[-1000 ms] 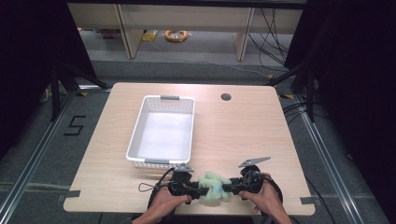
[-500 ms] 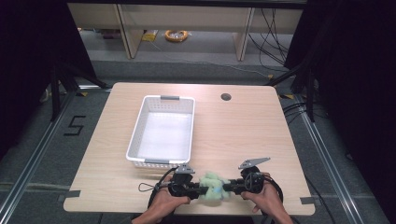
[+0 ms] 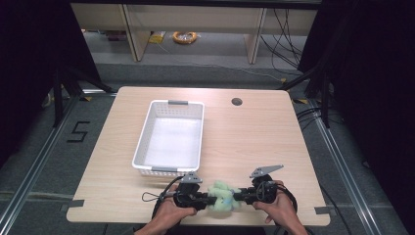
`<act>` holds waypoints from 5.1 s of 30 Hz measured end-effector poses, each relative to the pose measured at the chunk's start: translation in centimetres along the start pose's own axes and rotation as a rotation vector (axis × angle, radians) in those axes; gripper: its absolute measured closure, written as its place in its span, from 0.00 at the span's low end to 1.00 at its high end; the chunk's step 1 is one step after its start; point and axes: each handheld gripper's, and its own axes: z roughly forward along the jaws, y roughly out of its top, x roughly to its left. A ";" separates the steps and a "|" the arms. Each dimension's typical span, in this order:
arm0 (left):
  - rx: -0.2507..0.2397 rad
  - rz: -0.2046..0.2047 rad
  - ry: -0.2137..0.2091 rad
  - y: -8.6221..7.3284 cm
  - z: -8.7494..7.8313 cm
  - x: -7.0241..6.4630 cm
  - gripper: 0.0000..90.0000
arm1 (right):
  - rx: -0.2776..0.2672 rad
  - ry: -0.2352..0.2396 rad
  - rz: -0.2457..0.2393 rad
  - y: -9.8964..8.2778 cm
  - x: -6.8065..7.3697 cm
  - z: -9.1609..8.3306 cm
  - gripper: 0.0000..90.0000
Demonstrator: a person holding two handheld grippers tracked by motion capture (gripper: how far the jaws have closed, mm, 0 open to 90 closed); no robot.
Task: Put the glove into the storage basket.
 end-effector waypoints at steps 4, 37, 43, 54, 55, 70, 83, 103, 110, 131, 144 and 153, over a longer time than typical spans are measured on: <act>-0.004 0.009 -0.022 0.2 -0.4 -0.2 0.85 | -0.016 0.007 -0.024 0.3 0.2 -0.3 0.82; -0.078 0.028 -0.016 4.8 -8.4 0.8 0.84 | -0.092 0.031 -0.070 7.8 3.5 -2.3 0.83; -0.077 0.020 0.012 6.2 -10.6 2.1 0.84 | -0.108 0.051 -0.087 10.5 3.7 -1.8 0.83; -0.087 -0.066 0.038 7.0 -13.7 6.4 0.84 | -0.098 0.068 -0.109 15.8 4.8 0.8 0.83; -0.082 -0.072 0.043 7.0 -13.9 6.8 0.84 | -0.095 0.067 -0.100 16.2 4.9 1.1 0.83; -0.032 -0.174 0.097 6.5 -14.2 12.1 0.84 | -0.006 0.037 -0.060 19.3 4.6 6.7 0.82; 0.036 -0.210 0.119 6.1 -12.6 13.9 0.83 | 0.064 0.004 -0.030 19.2 3.7 9.2 0.82; 0.094 -0.194 0.189 5.7 -11.6 14.5 0.79 | 0.136 -0.040 -0.030 19.0 3.8 11.3 0.81; 0.103 -0.191 0.224 5.6 -11.4 14.4 0.71 | 0.163 -0.067 -0.039 18.9 3.9 11.8 0.79; -0.008 -0.134 0.247 7.3 -13.3 12.0 0.61 | 0.144 -0.126 -0.065 19.9 4.5 10.6 0.64; -0.061 -0.106 0.197 6.8 -13.7 9.3 0.47 | 0.045 -0.094 -0.117 19.3 4.6 6.9 0.58; -0.080 -0.048 0.170 6.4 -13.5 6.7 0.43 | -0.004 -0.093 -0.081 17.5 4.6 4.0 0.55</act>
